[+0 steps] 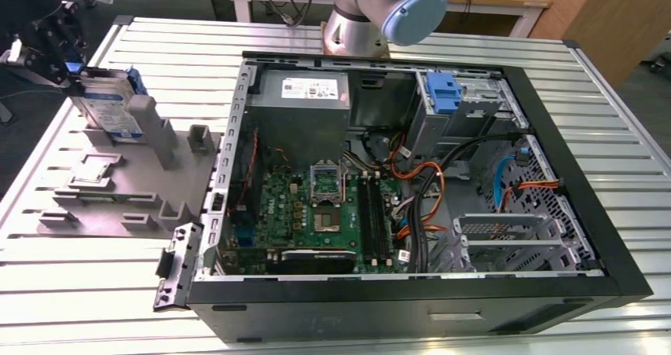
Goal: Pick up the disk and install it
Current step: 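Pick up the disk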
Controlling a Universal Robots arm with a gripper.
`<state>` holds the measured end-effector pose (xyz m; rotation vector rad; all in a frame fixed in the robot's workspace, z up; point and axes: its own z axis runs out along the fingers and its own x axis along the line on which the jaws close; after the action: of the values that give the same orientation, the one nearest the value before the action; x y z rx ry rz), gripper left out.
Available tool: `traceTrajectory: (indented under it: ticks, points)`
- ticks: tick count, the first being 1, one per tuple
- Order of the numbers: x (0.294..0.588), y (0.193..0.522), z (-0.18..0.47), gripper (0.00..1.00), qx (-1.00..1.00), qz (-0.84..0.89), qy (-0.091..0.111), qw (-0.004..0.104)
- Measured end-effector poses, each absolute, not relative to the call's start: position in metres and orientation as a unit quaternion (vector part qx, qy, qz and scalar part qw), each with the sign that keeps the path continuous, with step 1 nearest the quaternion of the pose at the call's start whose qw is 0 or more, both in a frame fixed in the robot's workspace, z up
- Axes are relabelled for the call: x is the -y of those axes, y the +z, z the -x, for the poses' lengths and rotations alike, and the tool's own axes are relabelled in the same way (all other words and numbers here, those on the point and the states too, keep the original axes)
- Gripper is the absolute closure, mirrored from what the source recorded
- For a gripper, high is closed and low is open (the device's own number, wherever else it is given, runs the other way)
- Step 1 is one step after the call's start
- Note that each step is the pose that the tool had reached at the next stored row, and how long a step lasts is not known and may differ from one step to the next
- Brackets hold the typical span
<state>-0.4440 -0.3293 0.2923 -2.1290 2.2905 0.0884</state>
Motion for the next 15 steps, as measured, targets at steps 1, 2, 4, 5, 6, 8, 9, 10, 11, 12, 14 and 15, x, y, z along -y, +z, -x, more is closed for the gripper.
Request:
traceTrajectory:
  ticks: [1,2,4,5,6,8,9,10,11,12,14,15]
  points:
    - [0.329,0.292,0.444,0.64,-0.732,0.681,0.028,0.007]
    - [0.329,0.293,0.444,0.64,-0.732,0.68,0.028,0.007]
    - [0.329,0.295,0.444,0.64,-0.732,0.68,0.028,0.006]
    - [0.329,0.296,0.444,0.64,-0.732,0.68,0.028,0.006]
    - [0.329,0.297,0.444,0.64,-0.732,0.681,0.027,0.006]
    - [0.329,0.299,0.444,0.64,-0.732,0.681,0.027,0.005]
    - [0.329,0.3,0.444,0.64,-0.732,0.681,0.026,0.005]
    - [0.329,0.301,0.444,0.64,-0.732,0.681,0.026,0.004]
    - [0.329,0.302,0.444,0.64,-0.732,0.681,0.025,0.004]
    - [0.329,0.304,0.444,0.64,-0.732,0.681,0.025,0.004]
    - [0.329,0.306,0.444,0.64,-0.732,0.681,0.024,0.003]
    - [0.329,0.308,0.444,0.64,-0.732,0.681,0.024,0.003]
